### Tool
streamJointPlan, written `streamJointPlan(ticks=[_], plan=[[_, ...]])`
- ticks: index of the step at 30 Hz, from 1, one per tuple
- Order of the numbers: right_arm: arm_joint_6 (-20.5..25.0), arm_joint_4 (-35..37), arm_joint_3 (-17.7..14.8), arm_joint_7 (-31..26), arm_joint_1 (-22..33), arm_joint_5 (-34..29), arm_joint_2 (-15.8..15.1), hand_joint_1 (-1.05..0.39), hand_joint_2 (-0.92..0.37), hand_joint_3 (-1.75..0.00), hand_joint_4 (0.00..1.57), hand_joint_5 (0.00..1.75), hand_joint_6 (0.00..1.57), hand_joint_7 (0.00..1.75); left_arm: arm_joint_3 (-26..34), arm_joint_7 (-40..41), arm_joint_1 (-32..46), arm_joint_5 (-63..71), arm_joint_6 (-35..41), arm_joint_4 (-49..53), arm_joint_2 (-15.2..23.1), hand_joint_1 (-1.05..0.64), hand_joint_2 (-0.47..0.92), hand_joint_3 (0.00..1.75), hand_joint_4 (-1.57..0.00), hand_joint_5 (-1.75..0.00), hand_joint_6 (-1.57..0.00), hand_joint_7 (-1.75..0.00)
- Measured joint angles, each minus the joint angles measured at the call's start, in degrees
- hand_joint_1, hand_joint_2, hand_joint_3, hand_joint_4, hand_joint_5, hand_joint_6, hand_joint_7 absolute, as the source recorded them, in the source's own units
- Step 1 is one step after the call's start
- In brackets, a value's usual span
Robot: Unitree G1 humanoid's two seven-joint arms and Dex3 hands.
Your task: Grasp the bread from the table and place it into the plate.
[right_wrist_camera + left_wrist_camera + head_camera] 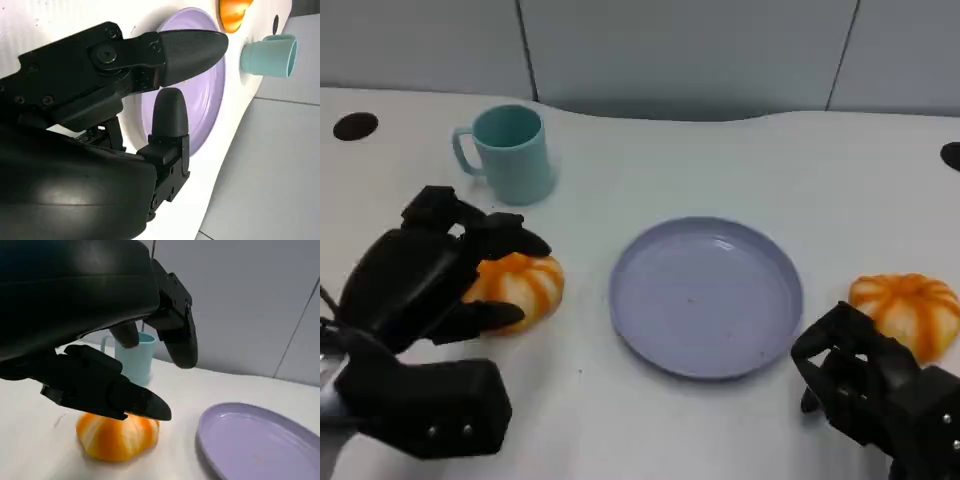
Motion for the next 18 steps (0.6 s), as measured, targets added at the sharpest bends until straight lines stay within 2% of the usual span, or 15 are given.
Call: streamJointPlan(ticks=[4,9,15,18], plan=[[0.2,0.0,0.2,0.0,-0.1,0.0,0.1,-0.26,-0.92,-0.35,0.53,1.75,0.38,1.75,-4.9,-6.2,-6.1,5.1,5.4,2.4,3.0,-0.49,0.79,0.00,0.00,-0.04,-0.14,0.00],[0.2,0.0,0.2,0.0,0.0,-0.1,0.2,-0.26,-0.92,-0.35,0.55,1.75,0.38,1.75,-11.1,-13.2,-14.2,6.2,8.7,12.2,3.5,-0.53,0.73,0.00,0.00,0.00,-0.12,-0.01],[0.3,-0.5,0.2,0.0,0.3,-0.1,0.3,-0.26,-0.92,-0.35,0.57,1.75,0.39,1.75,-16.2,-14.0,-23.7,6.1,12.6,28.6,-0.4,-0.57,0.73,0.00,-0.02,-0.01,-0.10,0.00],[0.4,-0.6,0.1,0.1,0.5,0.0,0.3,-0.26,-0.92,-0.35,0.57,1.75,0.38,1.75,-18.6,-11.4,-28.0,6.1,12.6,38.9,-3.2,-0.57,0.73,0.01,-0.01,-0.01,-0.10,0.00]])
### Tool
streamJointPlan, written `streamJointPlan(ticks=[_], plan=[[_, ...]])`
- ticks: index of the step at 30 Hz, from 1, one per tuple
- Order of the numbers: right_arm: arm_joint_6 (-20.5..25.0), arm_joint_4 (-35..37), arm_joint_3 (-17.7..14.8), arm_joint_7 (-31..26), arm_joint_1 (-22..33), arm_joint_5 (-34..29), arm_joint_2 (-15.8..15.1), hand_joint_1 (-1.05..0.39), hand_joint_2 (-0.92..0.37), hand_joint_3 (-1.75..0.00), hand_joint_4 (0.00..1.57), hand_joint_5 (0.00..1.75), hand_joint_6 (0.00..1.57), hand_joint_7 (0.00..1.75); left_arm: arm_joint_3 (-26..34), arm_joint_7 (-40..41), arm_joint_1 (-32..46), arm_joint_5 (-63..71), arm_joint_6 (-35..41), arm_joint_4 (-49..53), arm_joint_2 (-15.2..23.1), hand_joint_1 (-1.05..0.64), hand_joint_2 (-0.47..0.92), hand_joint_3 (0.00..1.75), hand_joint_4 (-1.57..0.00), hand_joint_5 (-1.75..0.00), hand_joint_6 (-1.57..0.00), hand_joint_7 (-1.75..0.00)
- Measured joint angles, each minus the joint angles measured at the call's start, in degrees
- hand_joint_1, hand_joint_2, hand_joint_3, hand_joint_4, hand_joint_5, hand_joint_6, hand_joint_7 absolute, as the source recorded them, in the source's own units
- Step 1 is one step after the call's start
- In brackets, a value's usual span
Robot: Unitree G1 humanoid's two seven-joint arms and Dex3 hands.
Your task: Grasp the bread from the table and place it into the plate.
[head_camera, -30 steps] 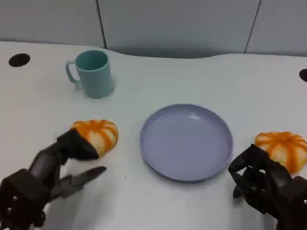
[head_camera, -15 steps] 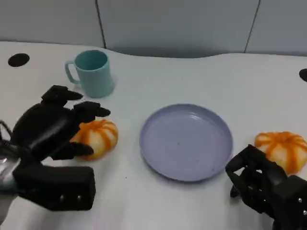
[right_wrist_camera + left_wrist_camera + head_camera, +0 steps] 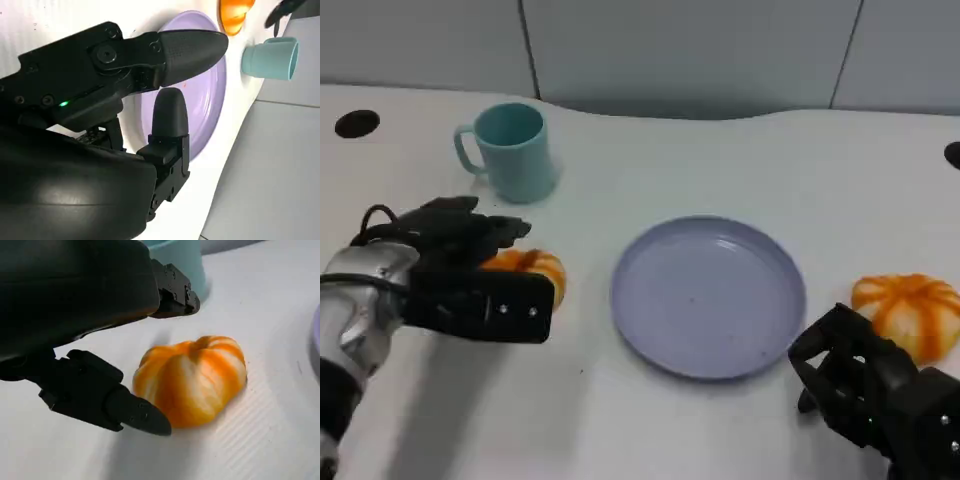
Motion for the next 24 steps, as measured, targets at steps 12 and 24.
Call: streamJointPlan(ticks=[12,24], plan=[[0.1,-1.1,-0.1,0.6,1.5,0.7,-0.1,-0.27,-0.92,-0.36,0.60,1.75,0.39,1.75,-3.9,7.6,-8.6,-2.3,0.8,23.8,-9.0,-0.46,0.69,0.00,-0.06,-0.03,-0.15,-0.02],[0.1,-3.6,-0.1,0.6,3.1,0.7,-0.1,-0.25,-0.92,-0.37,0.59,1.75,0.38,1.75,-5.2,18.8,-9.0,-3.3,1.9,26.9,-10.5,-0.14,0.85,0.02,-0.56,-1.66,-0.50,-1.57]])
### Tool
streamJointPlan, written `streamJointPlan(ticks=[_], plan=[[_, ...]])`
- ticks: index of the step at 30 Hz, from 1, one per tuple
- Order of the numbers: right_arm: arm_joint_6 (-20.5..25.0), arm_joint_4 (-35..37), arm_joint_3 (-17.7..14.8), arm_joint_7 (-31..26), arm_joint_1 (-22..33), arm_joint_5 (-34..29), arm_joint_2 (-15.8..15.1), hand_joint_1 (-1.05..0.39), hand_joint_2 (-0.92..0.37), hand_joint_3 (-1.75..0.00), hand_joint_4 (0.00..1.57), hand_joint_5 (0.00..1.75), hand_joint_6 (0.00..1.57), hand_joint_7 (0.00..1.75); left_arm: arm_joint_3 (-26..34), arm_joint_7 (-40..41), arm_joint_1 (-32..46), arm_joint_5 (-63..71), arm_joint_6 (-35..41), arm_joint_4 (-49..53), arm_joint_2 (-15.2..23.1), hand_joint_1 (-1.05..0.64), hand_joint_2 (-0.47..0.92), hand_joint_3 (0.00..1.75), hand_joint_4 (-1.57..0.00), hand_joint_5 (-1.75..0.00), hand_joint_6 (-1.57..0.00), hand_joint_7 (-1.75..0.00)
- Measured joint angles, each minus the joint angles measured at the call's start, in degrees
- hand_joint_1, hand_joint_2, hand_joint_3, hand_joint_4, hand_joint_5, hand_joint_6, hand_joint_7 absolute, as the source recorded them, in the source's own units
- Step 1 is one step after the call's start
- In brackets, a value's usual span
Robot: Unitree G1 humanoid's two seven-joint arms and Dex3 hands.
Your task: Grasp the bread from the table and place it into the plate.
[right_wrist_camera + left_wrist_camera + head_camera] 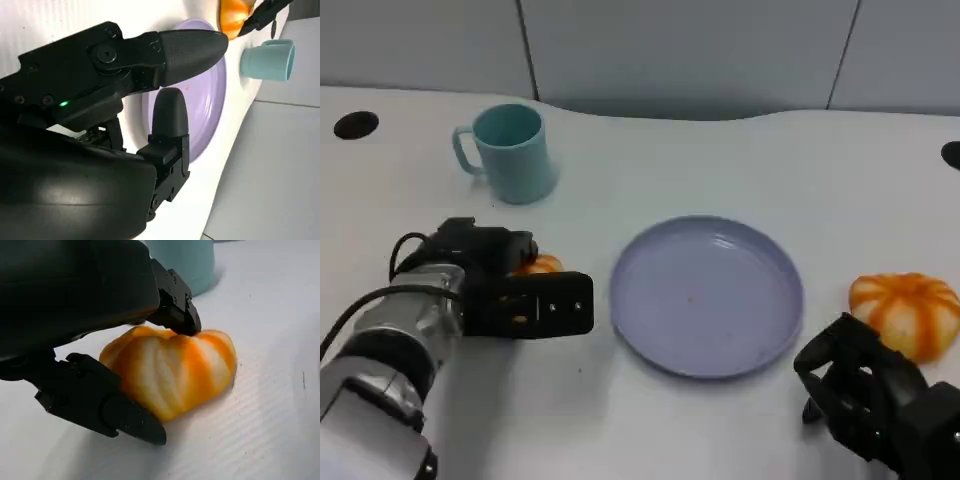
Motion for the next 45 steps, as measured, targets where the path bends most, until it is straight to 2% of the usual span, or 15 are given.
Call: streamJointPlan(ticks=[1,3,6,10,18,23,28,32,37,41,45], plan=[[0.0,-0.1,0.0,0.0,0.0,0.0,0.0,-0.25,-0.92,-0.37,0.60,1.75,0.38,1.75,0.3,1.1,0.2,-0.7,-0.8,0.0,0.1,-0.14,0.87,0.03,-0.69,-1.71,-0.55,-1.67],[0.2,-0.3,0.0,0.0,0.1,0.0,0.0,-0.25,-0.92,-0.37,0.60,1.75,0.38,1.75,1.4,5.0,1.7,-2.3,-4.1,-0.1,0.4,-0.15,0.88,0.04,-0.77,-1.74,-0.60,-1.73],[0.4,-0.7,0.0,0.0,0.2,0.1,0.1,-0.25,-0.92,-0.37,0.60,1.75,0.38,1.75,1.8,8.6,3.0,-3.4,-6.9,-0.1,0.5,-0.18,0.91,0.05,-0.77,-1.75,-0.58,-1.74],[0.4,-0.9,0.0,0.0,0.5,0.1,0.1,-0.25,-0.92,-0.37,0.59,1.75,0.38,1.75,3.2,9.1,4.0,-6.0,-7.9,-0.1,0.6,-0.18,0.91,0.05,-0.78,-1.75,-0.56,-1.75],[1.3,-1.3,0.0,0.0,0.8,0.1,0.1,-0.25,-0.92,-0.37,0.60,1.75,0.38,1.75,11.5,14.2,8.7,-14.8,-14.2,-0.2,-0.3,-0.16,0.90,0.05,-0.86,-1.75,-0.64,-1.75],[1.4,-1.4,0.2,-0.1,0.8,0.0,0.7,-0.24,-0.92,-0.36,0.61,1.75,0.38,1.75,21.8,4.7,9.8,-27.9,-18.4,-2.5,-2.5,-0.16,0.90,0.05,-0.86,-1.75,-0.63,-1.75],[2.1,-1.4,0.4,-0.6,0.7,-0.1,1.1,-0.24,-0.92,-0.36,0.59,1.75,0.38,1.75,26.1,-6.7,10.4,-35.1,-20.4,-8.9,-3.1,-0.18,0.88,0.04,-0.86,-1.75,-0.59,-1.75],[3.0,-1.4,0.5,-0.7,0.5,-0.1,1.2,-0.24,-0.92,-0.37,0.58,1.75,0.37,1.75,26.2,-12.8,10.7,-36.9,-19.6,-15.6,-3.6,-0.17,0.87,0.04,-0.85,-1.75,-0.60,-1.75],[3.2,-1.4,0.7,-0.8,-0.2,-0.6,1.2,-0.25,-0.92,-0.36,0.56,1.75,0.37,1.75,24.1,-15.5,10.6,-36.7,-19.2,-21.4,-5.6,-0.17,0.88,0.04,-0.88,-1.75,-0.68,-1.75],[3.3,-1.0,0.6,-0.8,-0.7,-1.2,0.8,-0.26,-0.92,-0.35,0.57,1.75,0.38,1.75,20.6,-15.5,9.2,-33.5,-20.3,-21.7,-7.9,-0.11,0.87,0.04,-0.89,-1.75,-0.71,-1.75],[3.3,-0.6,0.5,-0.7,-1.2,-1.2,0.8,-0.28,-0.92,-0.35,0.58,1.75,0.39,1.75,16.7,-14.7,5.5,-28.8,-22.5,-19.2,-9.5,-0.14,0.85,0.04,-0.92,-1.75,-0.73,-1.75]])
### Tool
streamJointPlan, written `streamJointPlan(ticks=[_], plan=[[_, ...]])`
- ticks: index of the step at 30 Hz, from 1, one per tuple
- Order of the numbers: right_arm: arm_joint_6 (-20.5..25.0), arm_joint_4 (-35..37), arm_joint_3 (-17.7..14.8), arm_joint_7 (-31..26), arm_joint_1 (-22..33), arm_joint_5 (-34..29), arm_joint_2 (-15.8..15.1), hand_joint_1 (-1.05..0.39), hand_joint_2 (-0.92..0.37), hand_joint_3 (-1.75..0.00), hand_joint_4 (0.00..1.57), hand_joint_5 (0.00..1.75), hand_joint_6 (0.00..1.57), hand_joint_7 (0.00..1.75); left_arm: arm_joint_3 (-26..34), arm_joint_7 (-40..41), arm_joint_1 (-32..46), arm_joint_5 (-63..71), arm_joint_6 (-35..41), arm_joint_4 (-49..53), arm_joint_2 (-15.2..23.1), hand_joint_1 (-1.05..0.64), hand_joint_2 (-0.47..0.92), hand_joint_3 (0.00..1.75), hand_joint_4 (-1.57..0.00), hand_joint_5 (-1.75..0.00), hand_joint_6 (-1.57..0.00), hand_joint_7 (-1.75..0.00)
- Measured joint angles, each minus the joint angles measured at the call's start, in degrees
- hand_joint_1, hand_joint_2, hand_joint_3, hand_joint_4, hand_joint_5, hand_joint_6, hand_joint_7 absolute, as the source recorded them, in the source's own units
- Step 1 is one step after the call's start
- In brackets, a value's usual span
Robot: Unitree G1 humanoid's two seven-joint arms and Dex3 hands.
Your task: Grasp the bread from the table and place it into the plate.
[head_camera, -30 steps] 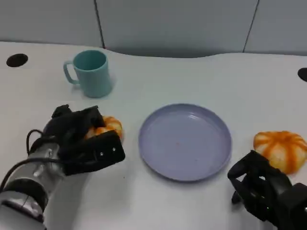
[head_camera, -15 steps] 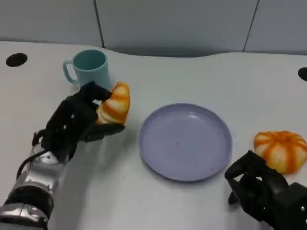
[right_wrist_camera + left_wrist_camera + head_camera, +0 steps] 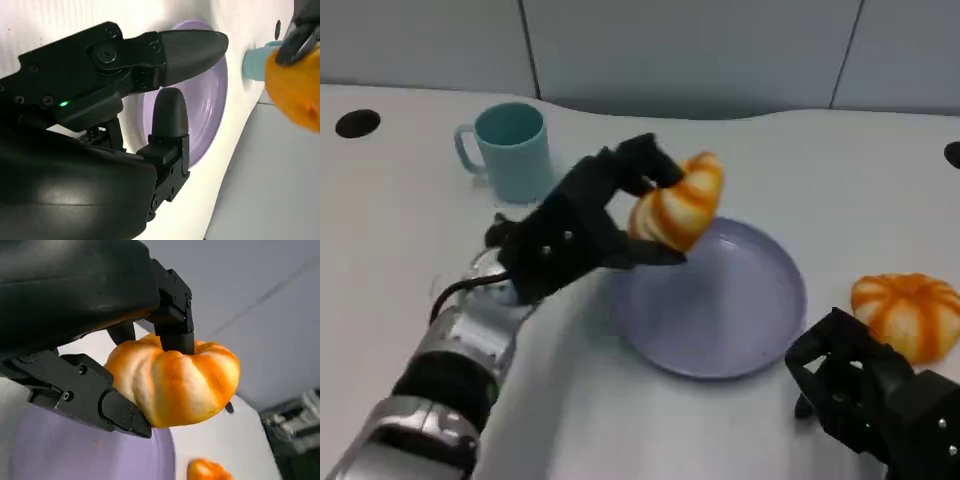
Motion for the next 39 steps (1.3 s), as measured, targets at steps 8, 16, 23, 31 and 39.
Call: streamJointPlan(ticks=[8,16,23,31,39], plan=[[1.0,0.0,0.4,-0.1,-0.1,-0.6,0.0,-0.27,-0.92,-0.36,0.57,1.75,0.38,1.75,-7.2,4.1,-6.5,9.7,3.6,8.3,-2.0,-0.17,0.86,0.05,-0.89,-1.75,-0.64,-1.75],[1.1,-0.1,1.1,-0.1,-0.2,-0.8,0.3,-0.27,-0.92,-0.35,0.58,1.75,0.38,1.75,-15.9,11.3,-10.9,20.4,6.0,13.7,-1.9,-0.53,0.89,0.01,-0.31,-1.31,-0.35,-1.13],[1.0,-0.1,1.3,-0.2,-0.2,-0.7,0.6,-0.27,-0.92,-0.35,0.61,1.75,0.39,1.75,-21.4,11.3,-12.7,25.9,5.6,14.5,-0.8,-0.76,0.92,0.02,-0.02,-0.45,-0.24,-0.15],[1.0,0.0,1.3,-0.4,-0.3,-0.6,0.9,-0.27,-0.92,-0.36,0.57,1.75,0.38,1.75,-21.9,10.0,-13.3,25.8,5.4,14.9,-0.8,-0.84,0.92,0.09,0.00,-0.18,-0.15,-0.07],[0.9,0.8,1.2,-0.2,-1.2,-0.4,0.7,-0.28,-0.92,-0.36,0.55,1.75,0.38,1.75,-17.9,5.4,-13.9,20.8,4.8,15.0,-0.4,-0.80,0.92,0.08,-0.03,-0.18,-0.19,-0.08]])
